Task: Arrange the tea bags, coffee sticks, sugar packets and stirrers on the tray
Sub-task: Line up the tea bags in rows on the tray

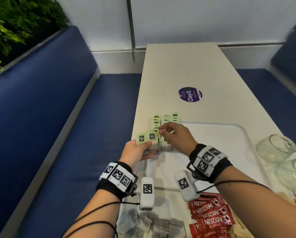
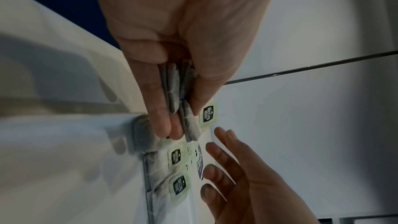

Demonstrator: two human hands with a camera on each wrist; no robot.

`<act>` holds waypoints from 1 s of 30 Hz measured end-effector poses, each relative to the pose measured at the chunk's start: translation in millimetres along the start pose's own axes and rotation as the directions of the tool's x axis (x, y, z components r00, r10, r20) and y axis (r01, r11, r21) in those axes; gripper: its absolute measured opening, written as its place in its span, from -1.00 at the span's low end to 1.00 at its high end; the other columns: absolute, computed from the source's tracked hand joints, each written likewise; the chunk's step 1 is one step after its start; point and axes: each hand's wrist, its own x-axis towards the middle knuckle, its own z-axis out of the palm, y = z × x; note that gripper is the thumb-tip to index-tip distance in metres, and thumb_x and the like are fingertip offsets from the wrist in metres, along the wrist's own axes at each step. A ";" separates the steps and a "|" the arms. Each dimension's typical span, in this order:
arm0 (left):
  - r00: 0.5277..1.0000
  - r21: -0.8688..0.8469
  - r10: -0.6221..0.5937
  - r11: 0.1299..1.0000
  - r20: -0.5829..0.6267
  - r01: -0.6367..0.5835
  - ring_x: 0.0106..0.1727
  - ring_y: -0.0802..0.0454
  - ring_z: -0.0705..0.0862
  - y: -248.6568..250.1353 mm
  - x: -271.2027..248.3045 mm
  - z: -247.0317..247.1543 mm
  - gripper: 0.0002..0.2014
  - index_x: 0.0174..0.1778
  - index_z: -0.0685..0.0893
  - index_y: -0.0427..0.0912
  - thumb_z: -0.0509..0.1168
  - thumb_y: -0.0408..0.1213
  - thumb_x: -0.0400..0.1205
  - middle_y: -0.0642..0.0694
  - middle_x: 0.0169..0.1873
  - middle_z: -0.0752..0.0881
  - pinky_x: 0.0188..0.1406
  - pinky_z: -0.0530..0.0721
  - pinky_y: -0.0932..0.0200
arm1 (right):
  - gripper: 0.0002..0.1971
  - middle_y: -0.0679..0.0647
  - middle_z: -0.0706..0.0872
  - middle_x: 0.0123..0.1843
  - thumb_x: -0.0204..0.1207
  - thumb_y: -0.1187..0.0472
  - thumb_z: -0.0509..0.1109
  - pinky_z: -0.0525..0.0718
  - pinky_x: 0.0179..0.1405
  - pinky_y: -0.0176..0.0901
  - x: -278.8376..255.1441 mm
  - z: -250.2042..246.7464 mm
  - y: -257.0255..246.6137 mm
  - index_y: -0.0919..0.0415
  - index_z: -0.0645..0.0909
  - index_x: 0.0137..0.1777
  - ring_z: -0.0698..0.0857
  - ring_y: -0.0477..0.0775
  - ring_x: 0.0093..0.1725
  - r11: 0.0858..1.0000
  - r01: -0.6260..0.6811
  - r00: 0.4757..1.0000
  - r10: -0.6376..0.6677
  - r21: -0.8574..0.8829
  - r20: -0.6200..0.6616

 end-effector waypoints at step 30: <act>1.000 0.010 -0.010 1.000 0.021 0.010 -0.17 -0.07 0.82 -2.2 -3.9 -14.9 -0.89 0.03 0.74 -0.37 0.33 -0.46 0.67 -0.27 -0.11 0.84 -0.15 0.84 0.13 | -0.88 0.02 0.75 -0.26 0.55 0.38 0.39 0.78 -0.11 -0.01 -0.7 3.1 23.8 0.24 0.76 -0.05 0.69 0.01 -0.32 0.980 -0.046 0.998 0.056 -0.195 0.042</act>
